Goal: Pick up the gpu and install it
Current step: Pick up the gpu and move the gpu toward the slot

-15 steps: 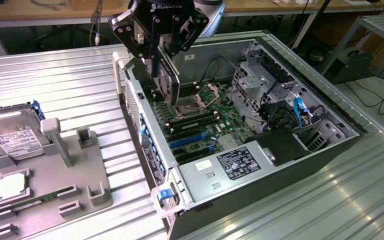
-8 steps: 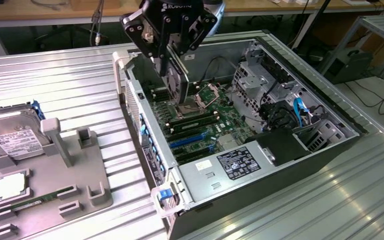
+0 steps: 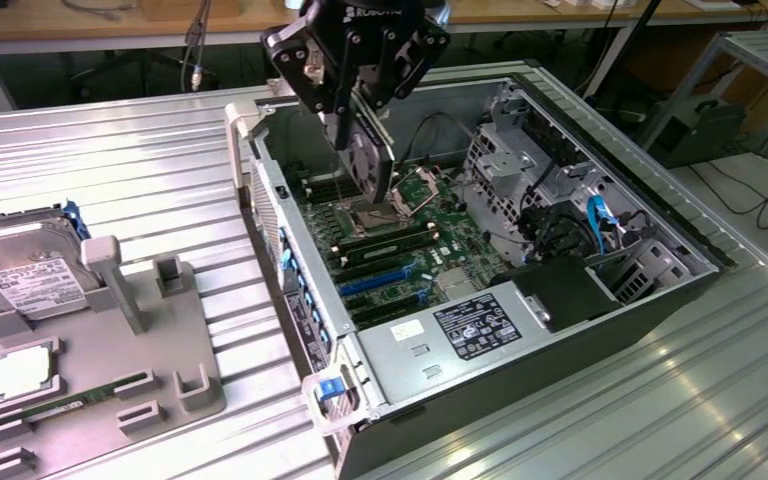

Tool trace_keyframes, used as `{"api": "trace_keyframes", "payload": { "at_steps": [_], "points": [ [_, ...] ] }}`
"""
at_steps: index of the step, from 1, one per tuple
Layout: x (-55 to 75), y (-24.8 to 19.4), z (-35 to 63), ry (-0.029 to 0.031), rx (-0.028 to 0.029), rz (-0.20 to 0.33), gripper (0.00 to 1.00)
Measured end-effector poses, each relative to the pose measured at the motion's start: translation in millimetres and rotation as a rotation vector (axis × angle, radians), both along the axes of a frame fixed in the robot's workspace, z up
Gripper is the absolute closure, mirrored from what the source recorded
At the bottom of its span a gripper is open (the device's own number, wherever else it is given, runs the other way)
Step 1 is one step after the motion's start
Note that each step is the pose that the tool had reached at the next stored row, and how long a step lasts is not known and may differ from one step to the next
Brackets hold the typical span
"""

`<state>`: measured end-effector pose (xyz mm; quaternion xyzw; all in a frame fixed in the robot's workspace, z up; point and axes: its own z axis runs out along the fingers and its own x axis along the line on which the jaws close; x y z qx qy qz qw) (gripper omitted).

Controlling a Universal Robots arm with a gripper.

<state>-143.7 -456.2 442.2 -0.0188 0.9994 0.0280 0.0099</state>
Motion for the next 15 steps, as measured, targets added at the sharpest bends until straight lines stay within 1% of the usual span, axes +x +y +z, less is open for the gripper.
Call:
{"api": "trace_keyframes", "payload": {
  "at_steps": [8, 12, 15],
  "points": [
    [15.1, 0.0, -0.2, 0.0, 0.0, 0.0, 0.72],
    [26.5, 0.3, -0.2, 0.0, 0.0, 0.0, 0.72],
    [32.2, 0.8, -0.2, 0.0, 0.0001, 0.0, 0.72]
  ]
}}
